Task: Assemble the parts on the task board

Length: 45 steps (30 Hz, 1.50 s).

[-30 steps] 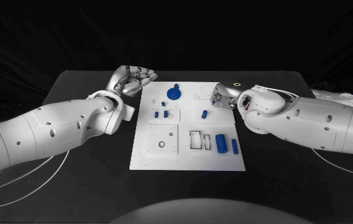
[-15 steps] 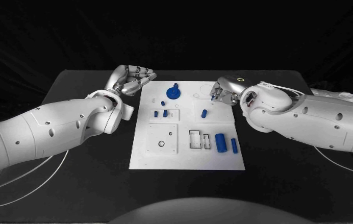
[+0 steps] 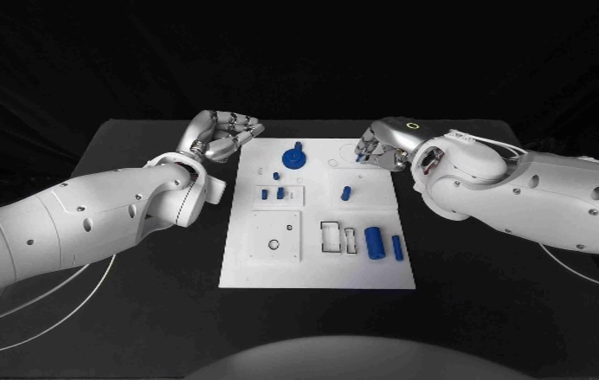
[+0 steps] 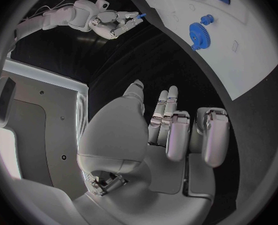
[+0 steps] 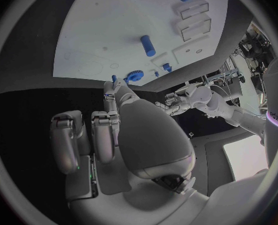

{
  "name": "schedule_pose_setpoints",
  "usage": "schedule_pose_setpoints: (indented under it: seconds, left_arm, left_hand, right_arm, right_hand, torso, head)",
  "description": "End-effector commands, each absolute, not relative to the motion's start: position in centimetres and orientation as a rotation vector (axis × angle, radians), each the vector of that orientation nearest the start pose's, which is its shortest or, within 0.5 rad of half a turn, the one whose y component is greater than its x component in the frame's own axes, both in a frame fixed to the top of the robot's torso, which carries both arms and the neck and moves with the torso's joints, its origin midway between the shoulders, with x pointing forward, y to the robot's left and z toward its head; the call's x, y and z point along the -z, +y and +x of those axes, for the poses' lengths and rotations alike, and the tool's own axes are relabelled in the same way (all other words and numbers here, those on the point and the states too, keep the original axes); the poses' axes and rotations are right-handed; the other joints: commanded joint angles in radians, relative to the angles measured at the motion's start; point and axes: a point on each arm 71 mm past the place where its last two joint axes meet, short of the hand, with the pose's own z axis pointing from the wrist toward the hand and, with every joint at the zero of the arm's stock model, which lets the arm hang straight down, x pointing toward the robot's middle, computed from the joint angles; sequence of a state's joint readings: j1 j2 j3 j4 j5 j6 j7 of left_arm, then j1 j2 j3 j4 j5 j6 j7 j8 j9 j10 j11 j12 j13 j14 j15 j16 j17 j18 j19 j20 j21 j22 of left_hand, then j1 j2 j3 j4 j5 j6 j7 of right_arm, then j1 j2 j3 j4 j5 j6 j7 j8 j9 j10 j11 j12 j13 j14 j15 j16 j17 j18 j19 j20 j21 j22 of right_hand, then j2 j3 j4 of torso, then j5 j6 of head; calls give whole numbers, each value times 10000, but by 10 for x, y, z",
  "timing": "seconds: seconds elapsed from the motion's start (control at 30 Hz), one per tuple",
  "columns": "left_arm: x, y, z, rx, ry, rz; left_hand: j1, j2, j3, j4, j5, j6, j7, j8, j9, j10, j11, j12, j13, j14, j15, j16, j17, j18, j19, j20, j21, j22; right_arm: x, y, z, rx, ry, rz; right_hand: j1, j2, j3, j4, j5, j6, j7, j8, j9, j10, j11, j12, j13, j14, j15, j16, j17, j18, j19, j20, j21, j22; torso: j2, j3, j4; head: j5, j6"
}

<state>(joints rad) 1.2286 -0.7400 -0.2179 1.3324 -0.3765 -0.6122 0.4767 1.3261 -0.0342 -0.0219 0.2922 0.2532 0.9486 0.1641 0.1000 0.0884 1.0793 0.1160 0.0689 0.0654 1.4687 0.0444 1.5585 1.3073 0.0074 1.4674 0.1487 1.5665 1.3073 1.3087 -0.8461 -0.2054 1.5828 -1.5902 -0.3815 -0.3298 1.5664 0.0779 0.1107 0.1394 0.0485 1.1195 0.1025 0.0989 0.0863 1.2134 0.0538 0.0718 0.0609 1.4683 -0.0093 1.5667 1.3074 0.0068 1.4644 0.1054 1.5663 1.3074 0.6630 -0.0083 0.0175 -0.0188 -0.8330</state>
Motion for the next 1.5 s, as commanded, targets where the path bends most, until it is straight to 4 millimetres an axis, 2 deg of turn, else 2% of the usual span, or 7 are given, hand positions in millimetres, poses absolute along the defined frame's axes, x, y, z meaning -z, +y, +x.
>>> schedule_pose_setpoints:
  seconds: [0.03,0.27,0.4,0.7,1.03,1.13,1.5]
  left_arm:
    - [218,221,506,11342,13823,-6385]
    - [219,221,508,11321,13822,-6374]
    - [219,220,508,11336,13832,-6364]
    - [219,219,509,11348,13848,-6360]
    - [219,216,509,11410,13866,-6335]
    - [219,217,509,11402,13861,-6334]
    - [219,217,510,11400,13836,-6317]
  left_hand:
    - [34,94,-65,-8,36,65,9,-41,-3,-40,-45,-18,-5,914,-26,-73,2329,-45,950,-24,-59,2597]
    - [37,96,-67,-8,36,66,9,-41,-3,-39,-46,-18,-5,918,-26,-65,2341,-47,956,-24,-51,2600]
    - [38,98,-69,-8,36,67,8,-41,-3,-39,-46,-18,-5,916,-26,-69,2335,-45,951,-24,-57,2598]
    - [45,106,-73,-7,37,70,7,-42,-3,-37,-47,-17,-5,917,-27,-67,2338,-48,960,-25,-47,2601]
    - [49,111,-76,-7,37,73,6,-42,-2,-35,-47,-16,-5,913,-28,-73,2328,-42,942,-25,-68,2593]
    - [49,111,-76,-7,37,73,6,-42,-2,-35,-47,-16,-5,913,-28,-73,2328,-42,942,-25,-68,2593]
    - [58,124,-81,-7,38,77,5,-43,-2,-32,-49,-15,-4,909,-29,-81,2316,-41,938,-26,-74,2592]
  right_arm:
    - [177,-191,472,-4581,16145,-2285]
    - [167,-166,461,-5444,16028,-2781]
    - [166,-151,453,-5928,16130,-3122]
    - [165,-117,437,-6858,16214,-4004]
    - [181,-99,430,-7223,16699,-4461]
    - [187,-96,428,-7308,16846,-4550]
    - [203,-85,419,-7620,17263,-5046]
  right_hand:
    - [-41,-60,56,10,30,39,5,-9,79,36,33,-67,-9,1024,-34,41,2634,-68,1064,-69,45,2634]
    - [-27,-52,78,5,31,39,13,-14,79,37,38,-74,-9,1024,-23,41,2634,-68,1064,-64,45,2634]
    - [-16,-46,116,5,34,27,37,-33,76,28,59,-91,-10,1024,5,41,2634,-68,1064,-48,45,2634]
    - [-10,-48,153,5,36,8,63,-56,71,11,82,-103,-12,1024,40,41,2634,-68,1064,-27,45,2634]
    - [-9,-50,170,5,37,0,72,-66,70,0,92,-108,-12,1024,56,41,2634,-68,1064,-15,45,2634]
    - [-5,-47,195,6,38,-11,85,-80,67,-13,104,-111,-13,1024,76,41,2634,-68,1064,0,45,2634]
    - [11,-29,284,1,39,-37,127,-117,61,-45,143,-112,-12,1024,145,41,2634,-68,1064,53,45,2634]
  torso:
    - [6,0,8]
    - [10,0,1]
    - [5,-9,19]
    - [4,-17,5]
    - [6,-8,14]
    - [8,-6,-4]
    - [-2,-13,5]
  head:
    - [13,8]
    - [45,9]
    - [38,-15]
    - [91,-30]
    - [153,-30]
    - [188,-63]
    - [216,-164]
